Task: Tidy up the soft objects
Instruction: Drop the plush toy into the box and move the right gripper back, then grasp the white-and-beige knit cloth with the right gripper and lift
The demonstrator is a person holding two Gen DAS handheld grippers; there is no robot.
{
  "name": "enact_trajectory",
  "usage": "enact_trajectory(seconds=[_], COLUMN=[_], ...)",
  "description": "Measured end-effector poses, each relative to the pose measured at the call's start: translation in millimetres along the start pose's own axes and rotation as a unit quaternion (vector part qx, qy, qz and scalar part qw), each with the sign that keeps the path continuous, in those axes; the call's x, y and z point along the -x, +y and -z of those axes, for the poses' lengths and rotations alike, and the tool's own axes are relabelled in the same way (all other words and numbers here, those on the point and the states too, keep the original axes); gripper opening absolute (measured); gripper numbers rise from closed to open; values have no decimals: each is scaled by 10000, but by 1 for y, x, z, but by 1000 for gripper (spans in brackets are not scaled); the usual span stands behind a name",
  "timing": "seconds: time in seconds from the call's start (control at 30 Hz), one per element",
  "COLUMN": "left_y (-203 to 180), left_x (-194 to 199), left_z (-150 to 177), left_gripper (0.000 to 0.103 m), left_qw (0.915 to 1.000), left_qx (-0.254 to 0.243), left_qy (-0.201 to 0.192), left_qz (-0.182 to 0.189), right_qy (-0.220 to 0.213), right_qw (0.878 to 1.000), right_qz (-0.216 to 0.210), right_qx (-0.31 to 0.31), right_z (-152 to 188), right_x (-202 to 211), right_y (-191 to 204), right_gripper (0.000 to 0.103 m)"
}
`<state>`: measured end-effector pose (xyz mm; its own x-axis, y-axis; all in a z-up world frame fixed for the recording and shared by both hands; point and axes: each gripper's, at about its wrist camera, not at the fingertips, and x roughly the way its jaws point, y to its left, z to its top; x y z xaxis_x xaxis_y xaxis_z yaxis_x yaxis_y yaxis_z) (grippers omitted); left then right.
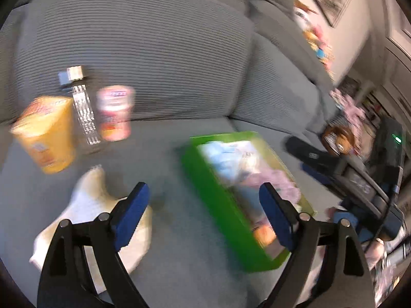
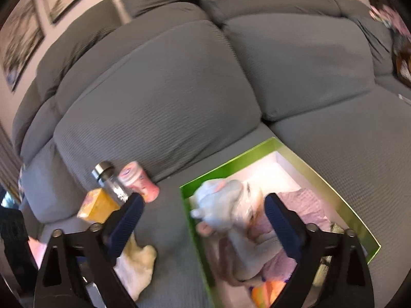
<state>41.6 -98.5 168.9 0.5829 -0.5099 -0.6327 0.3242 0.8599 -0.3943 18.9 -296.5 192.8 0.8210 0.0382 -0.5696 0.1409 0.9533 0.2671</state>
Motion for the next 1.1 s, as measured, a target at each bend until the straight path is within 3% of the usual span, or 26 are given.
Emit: enact_trajectory(seconds=[0.27, 0.47, 0.57, 0.77, 0.9, 0.97, 1.0, 1.03, 1.1], left_y=[77, 121, 134, 150, 145, 143, 142, 142, 142], left_x=[48, 46, 36, 19, 15, 12, 11, 9, 6], left_z=[43, 82, 100, 121, 121, 120, 120, 120, 118], left_gripper=[88, 88, 88, 86, 85, 75, 64, 58, 42], left_qw=[9915, 9818, 9773, 9714, 9722, 9716, 9715, 9714, 9734], left_qx=[778, 1341, 1544, 1866, 1736, 1664, 1645, 1667, 1713], left_qy=[-151, 158, 356, 629, 534, 528, 516, 525, 544], left_qz=[-1031, -1339, -1404, -1327, -1477, -1598, -1628, -1605, -1423], right_qy=[470, 1325, 1741, 2025, 2382, 2646, 2584, 2531, 2780], right_qw=[9943, 9817, 9744, 9658, 9584, 9510, 9521, 9520, 9410], right_qz=[-319, -868, -733, -571, -523, -720, -678, -685, -1204], right_qx=[900, 1056, 1221, 1513, 1484, 1429, 1488, 1582, 1507], right_z=[36, 73, 91, 112, 127, 135, 137, 139, 145], right_x=[-14, -58, -89, -127, -152, -162, -161, -159, -157], right_y=[75, 111, 120, 125, 120, 122, 124, 128, 134], right_gripper=[97, 97, 97, 97, 95, 83, 81, 70, 54])
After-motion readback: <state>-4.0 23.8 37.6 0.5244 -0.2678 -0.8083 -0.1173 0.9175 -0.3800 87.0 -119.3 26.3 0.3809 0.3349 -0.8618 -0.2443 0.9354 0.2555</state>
